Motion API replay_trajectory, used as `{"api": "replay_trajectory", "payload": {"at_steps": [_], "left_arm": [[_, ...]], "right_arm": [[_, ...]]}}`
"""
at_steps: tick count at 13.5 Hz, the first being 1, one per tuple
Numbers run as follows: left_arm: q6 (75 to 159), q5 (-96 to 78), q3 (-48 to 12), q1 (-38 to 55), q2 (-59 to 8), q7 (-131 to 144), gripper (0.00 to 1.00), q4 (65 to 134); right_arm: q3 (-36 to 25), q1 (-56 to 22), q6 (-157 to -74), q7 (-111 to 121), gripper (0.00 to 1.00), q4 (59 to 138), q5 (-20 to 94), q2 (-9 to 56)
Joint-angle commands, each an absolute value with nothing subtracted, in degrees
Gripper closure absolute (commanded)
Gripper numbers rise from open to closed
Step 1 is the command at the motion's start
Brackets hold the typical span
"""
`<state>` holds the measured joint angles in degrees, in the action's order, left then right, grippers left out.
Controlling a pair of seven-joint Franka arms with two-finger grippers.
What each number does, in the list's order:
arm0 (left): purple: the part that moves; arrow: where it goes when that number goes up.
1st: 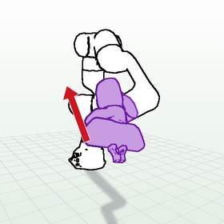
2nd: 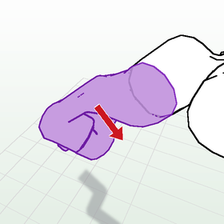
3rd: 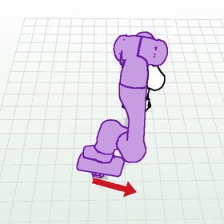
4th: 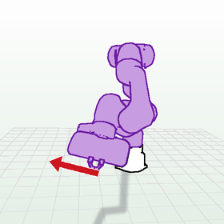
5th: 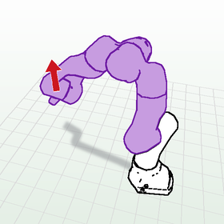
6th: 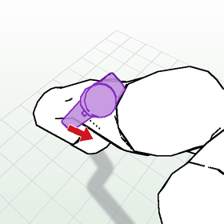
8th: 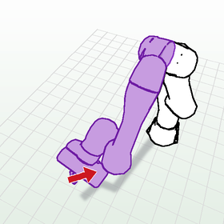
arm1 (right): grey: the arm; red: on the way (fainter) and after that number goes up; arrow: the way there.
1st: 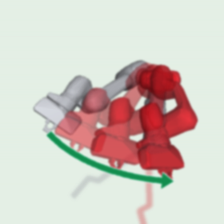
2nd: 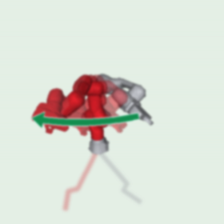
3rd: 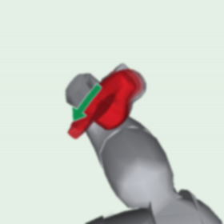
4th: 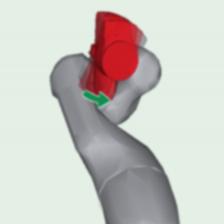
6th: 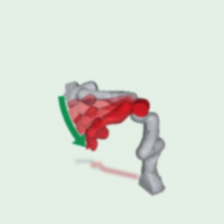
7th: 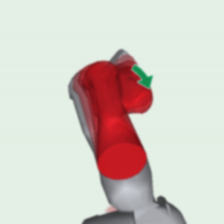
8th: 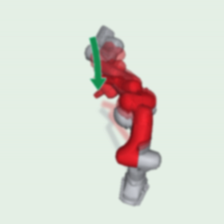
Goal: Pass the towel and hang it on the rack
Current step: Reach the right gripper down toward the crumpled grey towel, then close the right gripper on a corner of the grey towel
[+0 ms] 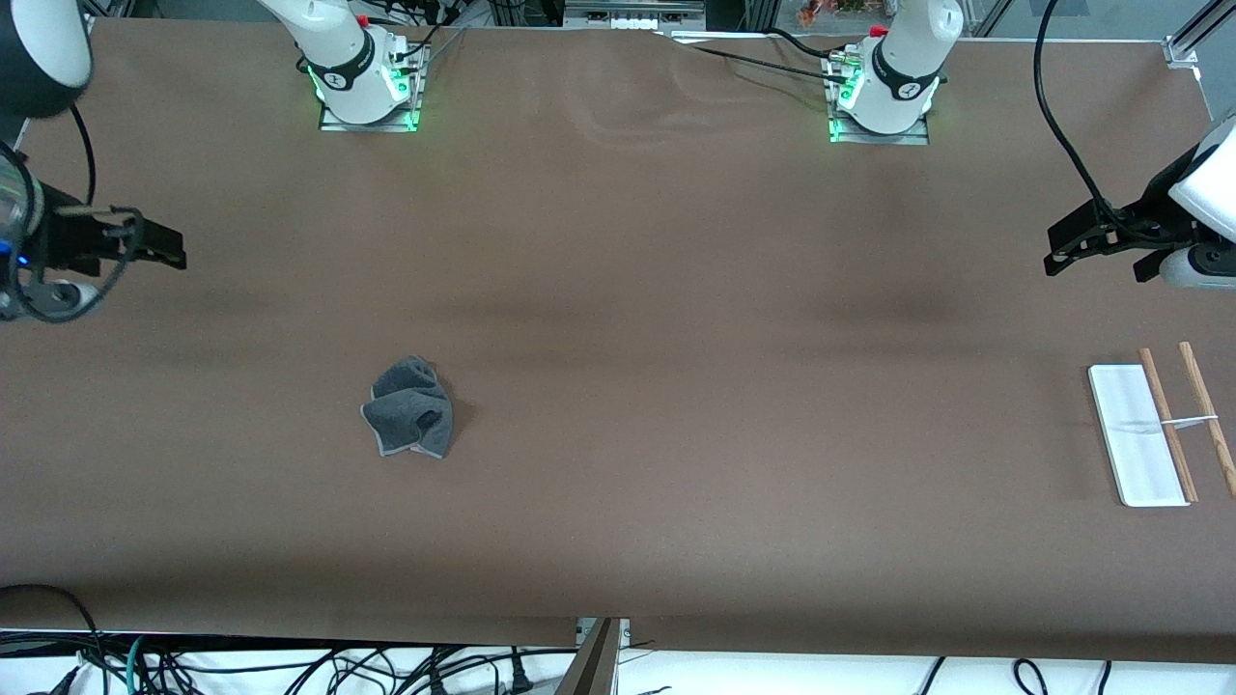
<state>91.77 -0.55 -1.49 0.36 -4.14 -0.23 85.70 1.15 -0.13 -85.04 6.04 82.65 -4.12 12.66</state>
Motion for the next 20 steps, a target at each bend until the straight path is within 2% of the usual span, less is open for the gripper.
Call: {"api": "replay_trajectory", "payload": {"at_steps": [1,4,10,17,20], "left_arm": [[90.18,-1.05,-1.58,0.18,-4.66,-0.09,0.00,84.11],[90.18,-1.05,-1.58,0.18,-4.75,-0.09,0.00,84.11],[90.18,-0.88,-1.49,-0.35,-4.75,-0.18,0.00,84.20],[90.26,-1.14,-1.58,-0.97,-4.75,-0.26,0.00,84.11],[90.44,-1.32,-1.67,-0.79,-4.83,-0.35,0.00,83.94]], "right_arm": [[1.84,0.35,-88.92,6.77,0.00,82.44,-3.16,16.25],[2.11,-1.22,-94.73,6.86,0.00,82.35,-3.25,20.20],[2.20,-5.35,-108.17,7.03,0.00,82.53,-3.34,32.06],[2.29,-7.65,-123.91,13.69,0.00,82.79,-3.34,41.74],[2.29,-7.65,-126.55,17.40,0.00,82.88,-3.25,44.29]]}}
